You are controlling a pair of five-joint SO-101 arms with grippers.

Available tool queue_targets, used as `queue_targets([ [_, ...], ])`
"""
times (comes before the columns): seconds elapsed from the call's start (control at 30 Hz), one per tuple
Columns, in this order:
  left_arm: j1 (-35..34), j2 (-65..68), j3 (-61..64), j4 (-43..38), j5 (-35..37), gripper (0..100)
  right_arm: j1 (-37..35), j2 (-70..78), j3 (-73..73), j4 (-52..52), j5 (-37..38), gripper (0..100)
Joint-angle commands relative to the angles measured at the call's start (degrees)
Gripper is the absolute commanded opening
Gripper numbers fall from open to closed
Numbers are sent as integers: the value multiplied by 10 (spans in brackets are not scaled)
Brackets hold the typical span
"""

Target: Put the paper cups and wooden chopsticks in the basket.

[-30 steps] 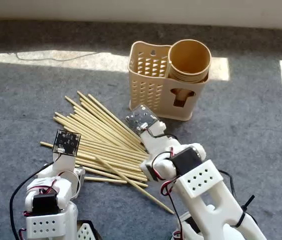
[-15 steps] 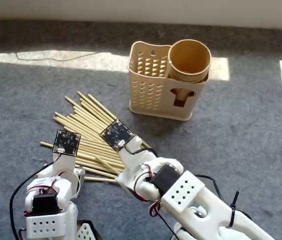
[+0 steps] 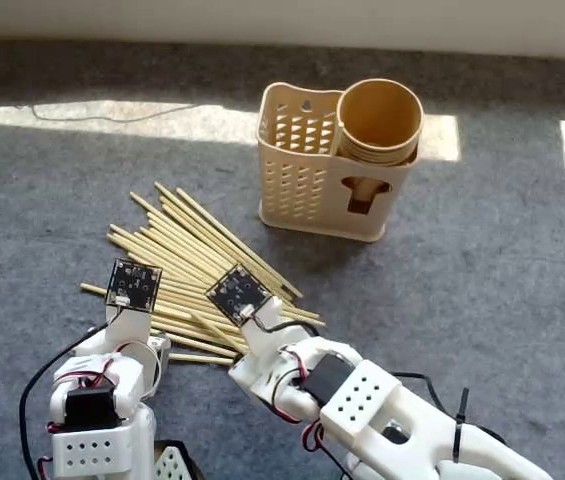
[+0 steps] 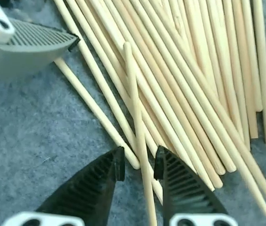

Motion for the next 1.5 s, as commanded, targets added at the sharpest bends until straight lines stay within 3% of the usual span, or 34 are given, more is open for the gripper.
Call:
queue_targets([
  [0.0,10,-3,12,1,2,161,-14,-7,-2,-15,-4,115],
  [0.43,10,-3,12,1,2,161,-11,-7,27,-15,-2,114],
  [0.73,10,-3,12,1,2,161,-11,-7,43,-13,-1,60],
  [0.93,10,-3,12,1,2,161,-11,-7,58,-12,-1,119],
  [1.13,10,-3,12,1,2,161,-11,-7,61,-12,40,53],
  [1.47,10,-3,12,1,2,161,-11,-9,56,27,43,11],
])
